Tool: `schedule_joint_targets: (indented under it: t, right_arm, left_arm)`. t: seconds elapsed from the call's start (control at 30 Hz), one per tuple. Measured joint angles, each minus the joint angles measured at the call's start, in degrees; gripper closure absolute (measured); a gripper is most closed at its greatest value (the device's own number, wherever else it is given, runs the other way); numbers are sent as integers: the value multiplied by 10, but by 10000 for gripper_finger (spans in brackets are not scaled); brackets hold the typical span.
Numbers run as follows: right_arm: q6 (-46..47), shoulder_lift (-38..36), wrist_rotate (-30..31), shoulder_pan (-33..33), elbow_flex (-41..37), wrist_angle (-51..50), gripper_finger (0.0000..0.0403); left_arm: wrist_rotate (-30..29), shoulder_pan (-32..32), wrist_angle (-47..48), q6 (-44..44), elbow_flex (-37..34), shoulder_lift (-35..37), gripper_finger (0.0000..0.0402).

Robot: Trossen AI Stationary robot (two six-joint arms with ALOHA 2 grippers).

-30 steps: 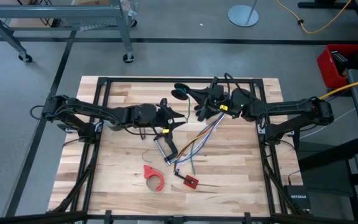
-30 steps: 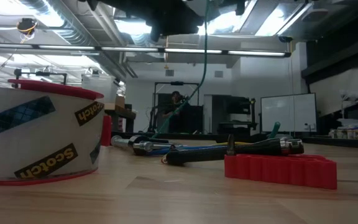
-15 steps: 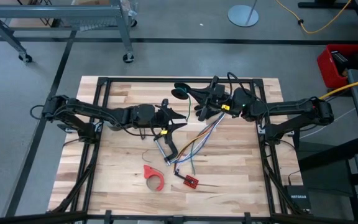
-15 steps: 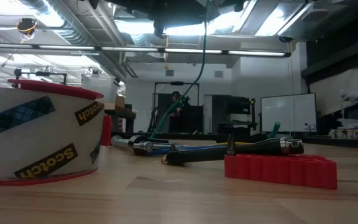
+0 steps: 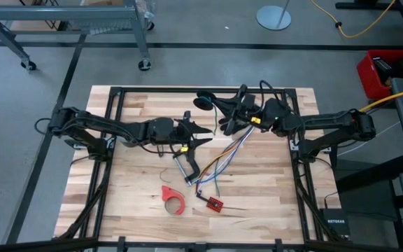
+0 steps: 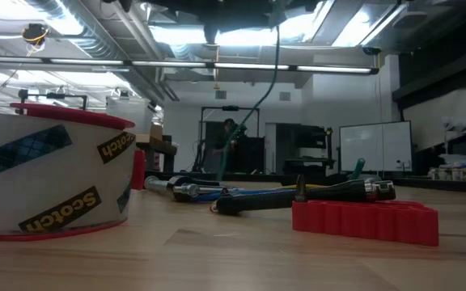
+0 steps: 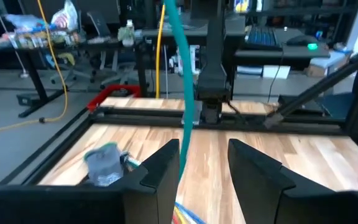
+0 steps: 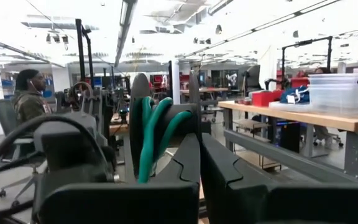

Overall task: Coil cords
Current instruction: Coil the green wire around the spool

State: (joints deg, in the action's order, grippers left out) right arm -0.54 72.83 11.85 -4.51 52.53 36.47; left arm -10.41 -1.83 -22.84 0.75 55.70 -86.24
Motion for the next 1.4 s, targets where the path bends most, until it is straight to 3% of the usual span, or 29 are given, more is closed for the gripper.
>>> schedule_joint_targets:
  t: [0.5, 1.4]
  right_arm:
    - [0, 0, -10, 0, 0, 8, 403]
    - [0, 5, -10, 0, 0, 36, 403]
  left_arm:
    - [-7, 5, -112, 27, 1, -54, 273]
    - [-7, 11, -154, 23, 0, -62, 273]
